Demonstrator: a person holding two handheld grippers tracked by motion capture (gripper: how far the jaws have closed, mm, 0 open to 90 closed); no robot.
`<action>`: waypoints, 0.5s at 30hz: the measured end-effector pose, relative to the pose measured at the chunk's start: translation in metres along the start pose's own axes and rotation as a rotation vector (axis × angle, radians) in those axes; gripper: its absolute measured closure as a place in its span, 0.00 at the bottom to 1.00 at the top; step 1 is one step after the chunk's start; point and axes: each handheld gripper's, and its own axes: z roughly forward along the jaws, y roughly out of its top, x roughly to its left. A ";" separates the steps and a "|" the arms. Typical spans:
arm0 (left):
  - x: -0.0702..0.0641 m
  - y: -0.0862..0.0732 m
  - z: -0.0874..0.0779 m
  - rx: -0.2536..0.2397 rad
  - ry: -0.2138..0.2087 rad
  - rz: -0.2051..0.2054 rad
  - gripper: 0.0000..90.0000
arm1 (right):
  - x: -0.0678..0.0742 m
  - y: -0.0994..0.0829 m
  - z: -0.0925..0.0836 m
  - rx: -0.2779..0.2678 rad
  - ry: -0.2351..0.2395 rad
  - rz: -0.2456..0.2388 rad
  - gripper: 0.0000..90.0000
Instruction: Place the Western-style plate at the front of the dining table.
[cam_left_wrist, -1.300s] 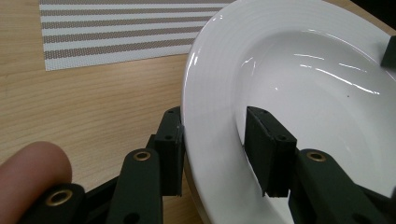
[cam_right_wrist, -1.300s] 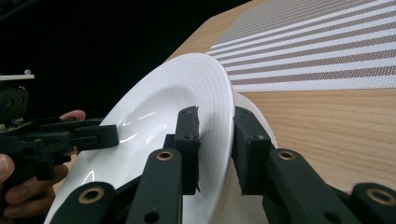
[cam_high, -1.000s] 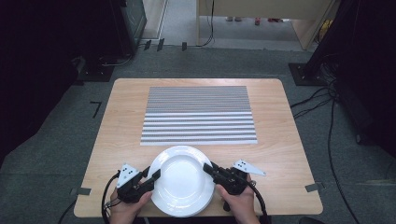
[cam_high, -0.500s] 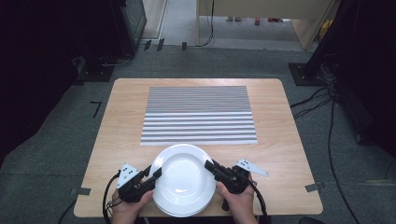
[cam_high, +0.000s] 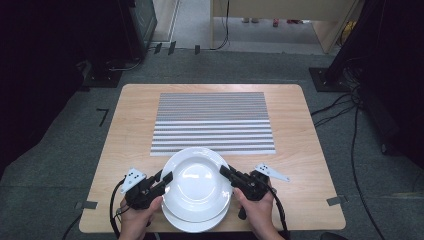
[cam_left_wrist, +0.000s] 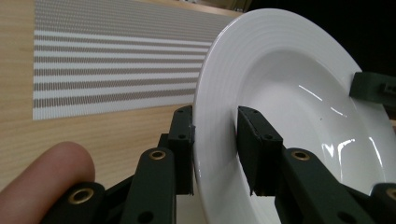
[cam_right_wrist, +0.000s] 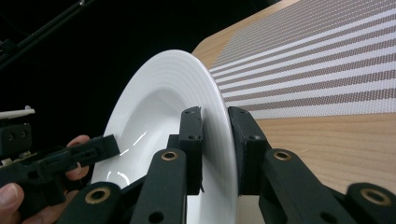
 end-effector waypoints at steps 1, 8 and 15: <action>0.000 0.003 0.001 -0.005 0.000 0.001 0.77 | -0.001 0.003 0.001 0.003 0.004 0.002 0.86; 0.001 0.023 0.012 -0.024 -0.005 0.012 0.77 | -0.005 0.018 0.007 -0.001 0.000 0.008 0.85; 0.008 0.038 0.029 -0.011 -0.028 -0.006 0.77 | -0.011 0.035 0.013 -0.003 0.001 0.014 0.87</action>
